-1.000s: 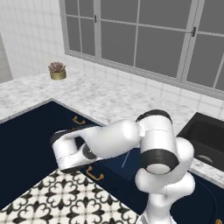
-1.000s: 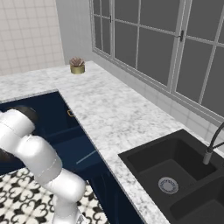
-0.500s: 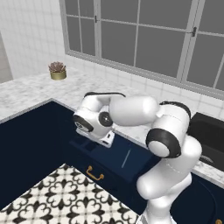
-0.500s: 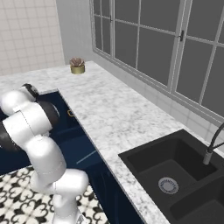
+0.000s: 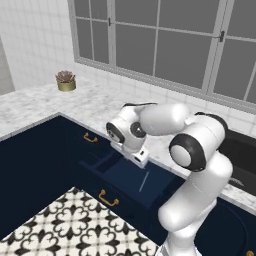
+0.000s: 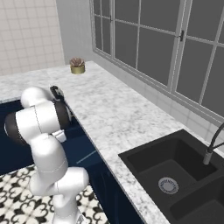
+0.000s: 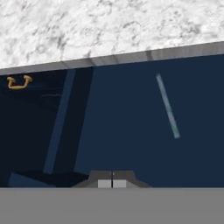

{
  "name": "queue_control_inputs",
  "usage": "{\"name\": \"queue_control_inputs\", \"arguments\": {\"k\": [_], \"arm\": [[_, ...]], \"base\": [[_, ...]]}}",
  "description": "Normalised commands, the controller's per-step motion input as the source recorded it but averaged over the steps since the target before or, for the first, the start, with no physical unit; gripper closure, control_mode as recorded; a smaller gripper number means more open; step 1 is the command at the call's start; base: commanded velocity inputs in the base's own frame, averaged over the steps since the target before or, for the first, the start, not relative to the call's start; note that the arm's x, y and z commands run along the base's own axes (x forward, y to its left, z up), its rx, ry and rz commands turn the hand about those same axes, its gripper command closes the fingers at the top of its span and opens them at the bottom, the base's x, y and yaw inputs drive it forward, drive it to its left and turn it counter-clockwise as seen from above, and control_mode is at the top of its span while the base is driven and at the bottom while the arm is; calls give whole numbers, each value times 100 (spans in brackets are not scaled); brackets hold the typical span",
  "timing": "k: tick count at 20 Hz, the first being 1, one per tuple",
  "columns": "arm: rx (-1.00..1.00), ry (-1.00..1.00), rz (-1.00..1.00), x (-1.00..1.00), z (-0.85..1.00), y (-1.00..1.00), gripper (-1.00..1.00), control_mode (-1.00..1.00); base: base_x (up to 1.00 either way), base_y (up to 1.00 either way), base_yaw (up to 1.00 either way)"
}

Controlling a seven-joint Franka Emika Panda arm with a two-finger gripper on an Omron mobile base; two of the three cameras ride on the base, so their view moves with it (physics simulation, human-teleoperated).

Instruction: Take a straw from the drawer in front and place it inside the glass cup on the dining counter.

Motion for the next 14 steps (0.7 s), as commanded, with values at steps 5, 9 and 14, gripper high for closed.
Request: {"name": "queue_control_inputs", "arguments": {"k": [5,9,14], "arm": [[-8,23,-3,-18,-22,-52,100,-100],[0,48,0,0,-32,6,100,-100],[1,34,1,18,-5,63,100,-100]], "base": [[0,0,0],[0,0,0],[0,0,0]]}}
